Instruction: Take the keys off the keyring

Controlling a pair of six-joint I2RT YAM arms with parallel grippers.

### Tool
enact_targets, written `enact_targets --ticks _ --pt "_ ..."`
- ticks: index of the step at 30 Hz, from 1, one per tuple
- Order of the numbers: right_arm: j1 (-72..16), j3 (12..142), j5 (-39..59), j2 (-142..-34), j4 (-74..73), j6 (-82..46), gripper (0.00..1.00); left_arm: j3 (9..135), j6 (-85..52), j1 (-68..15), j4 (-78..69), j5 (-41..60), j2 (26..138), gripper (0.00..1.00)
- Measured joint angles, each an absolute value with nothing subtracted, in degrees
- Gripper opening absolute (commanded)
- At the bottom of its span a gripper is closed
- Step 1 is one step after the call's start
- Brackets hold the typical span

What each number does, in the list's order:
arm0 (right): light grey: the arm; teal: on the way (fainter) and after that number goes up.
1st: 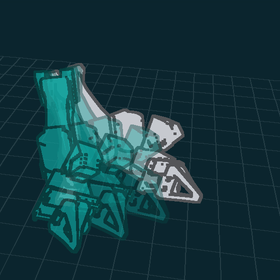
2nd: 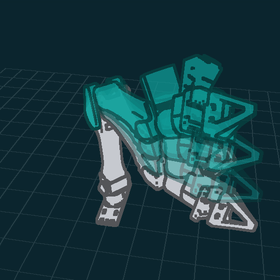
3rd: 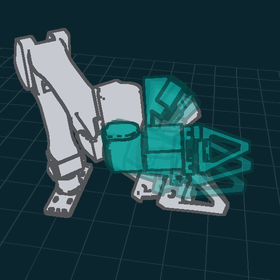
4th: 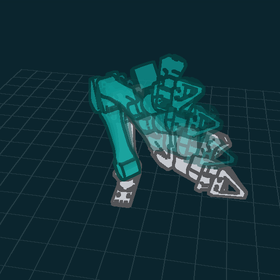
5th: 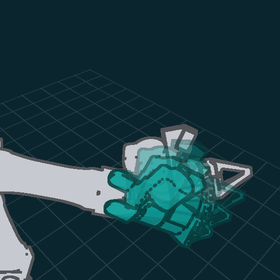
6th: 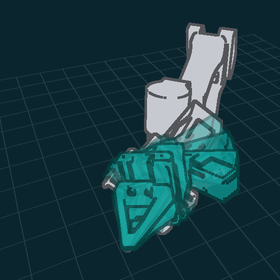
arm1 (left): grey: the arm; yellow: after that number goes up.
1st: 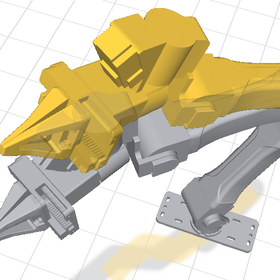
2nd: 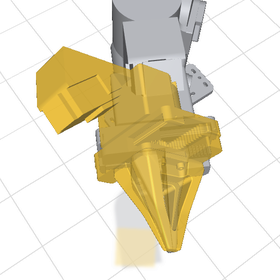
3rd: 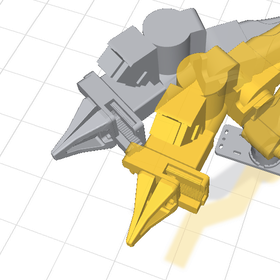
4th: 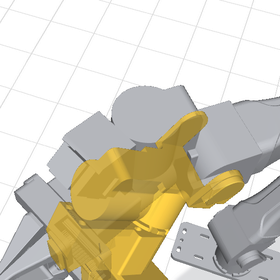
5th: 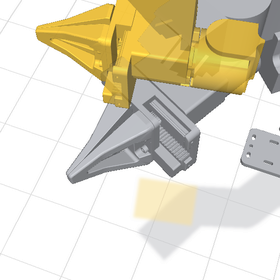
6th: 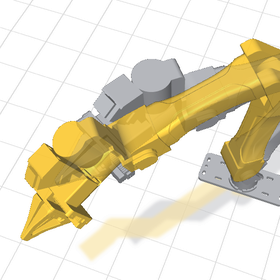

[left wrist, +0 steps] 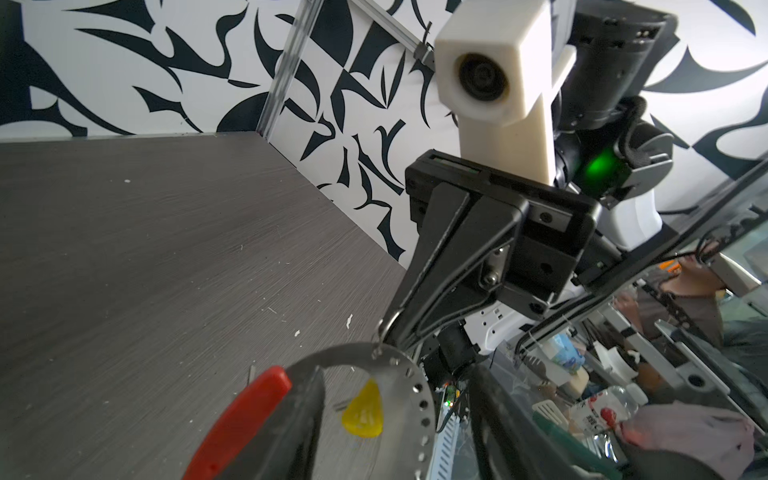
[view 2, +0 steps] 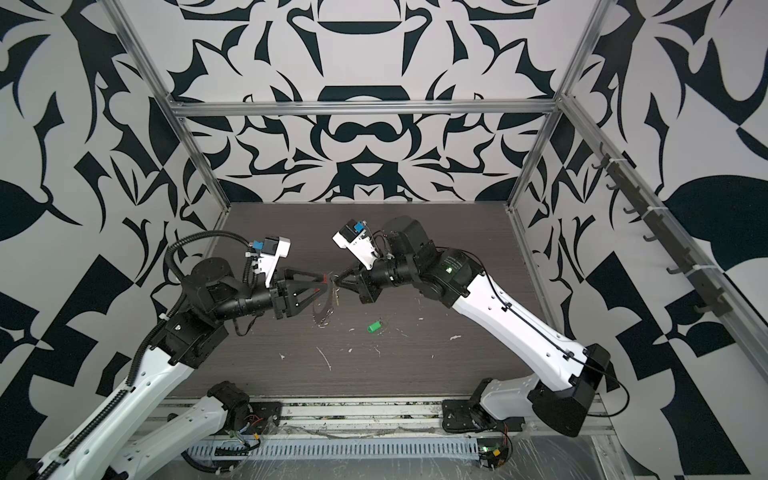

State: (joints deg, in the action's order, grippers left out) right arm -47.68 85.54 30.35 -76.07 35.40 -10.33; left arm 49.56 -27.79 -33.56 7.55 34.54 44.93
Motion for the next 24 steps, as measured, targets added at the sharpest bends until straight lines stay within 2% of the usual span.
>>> enact_targets --ticks 10,12,16,24 --pt "-51.11 91.15 20.88 -80.58 42.06 -14.66 0.00 49.58 -22.55 -42.30 14.63 19.42 45.19 0.65" --pt "-51.27 91.15 20.12 -80.82 42.98 -15.14 0.00 49.65 -21.41 -44.23 15.73 16.67 45.69 0.62" --pt "-51.27 91.35 18.96 -80.84 43.79 -16.03 0.00 51.13 -18.31 -49.06 19.03 9.63 47.53 0.49" --pt "-51.27 93.01 18.55 -80.84 45.34 -16.43 0.00 52.36 -14.66 -54.43 23.03 -2.72 49.17 0.34"
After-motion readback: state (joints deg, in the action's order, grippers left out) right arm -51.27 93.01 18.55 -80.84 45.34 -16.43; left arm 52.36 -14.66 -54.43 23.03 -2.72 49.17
